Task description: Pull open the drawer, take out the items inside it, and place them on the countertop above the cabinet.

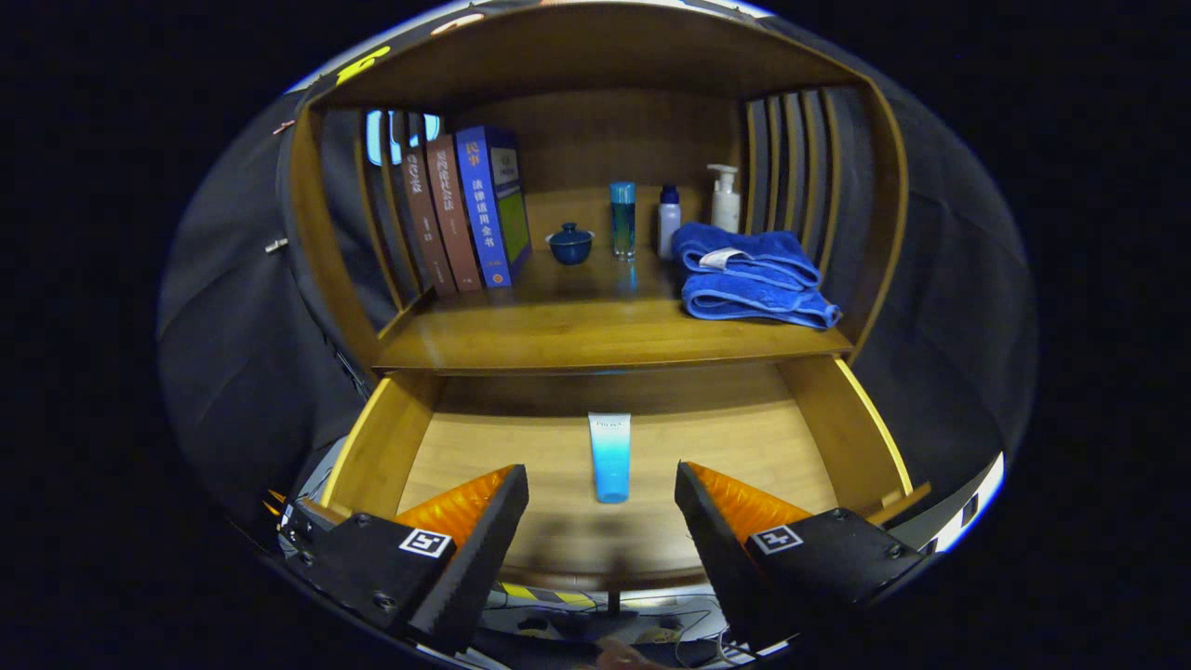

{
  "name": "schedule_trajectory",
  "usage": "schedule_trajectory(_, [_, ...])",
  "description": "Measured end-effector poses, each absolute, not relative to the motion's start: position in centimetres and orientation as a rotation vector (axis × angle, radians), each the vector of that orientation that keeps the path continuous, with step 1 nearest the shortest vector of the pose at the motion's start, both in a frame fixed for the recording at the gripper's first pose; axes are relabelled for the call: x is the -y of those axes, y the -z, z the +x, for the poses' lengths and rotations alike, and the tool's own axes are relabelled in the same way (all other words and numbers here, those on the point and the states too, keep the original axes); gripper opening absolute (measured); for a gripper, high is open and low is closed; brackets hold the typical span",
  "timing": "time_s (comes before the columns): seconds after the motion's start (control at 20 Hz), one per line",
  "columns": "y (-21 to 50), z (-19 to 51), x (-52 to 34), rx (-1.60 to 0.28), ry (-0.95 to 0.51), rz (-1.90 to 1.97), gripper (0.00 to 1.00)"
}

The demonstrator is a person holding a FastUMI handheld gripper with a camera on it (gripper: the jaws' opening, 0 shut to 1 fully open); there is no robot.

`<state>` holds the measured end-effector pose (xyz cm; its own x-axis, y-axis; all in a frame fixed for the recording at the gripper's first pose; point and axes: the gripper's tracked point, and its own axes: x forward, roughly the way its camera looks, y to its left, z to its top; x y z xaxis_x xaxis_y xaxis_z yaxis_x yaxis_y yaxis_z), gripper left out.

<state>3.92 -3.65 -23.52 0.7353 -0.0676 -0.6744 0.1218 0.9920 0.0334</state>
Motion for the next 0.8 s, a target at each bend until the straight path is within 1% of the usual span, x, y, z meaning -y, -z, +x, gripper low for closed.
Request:
schedule_trajectory(0.3, [29.8, 9.1, 4.7, -0.977, 0.137, 0.085, 1.0])
schedule_trajectory(0.55, [34.4, 9.2, 5.3, -1.17, 0.159, 0.071, 1.0])
schedule_trajectory(0.8, [36.8, 9.6, 6.8, -1.269, 0.196, 0.084, 1.0])
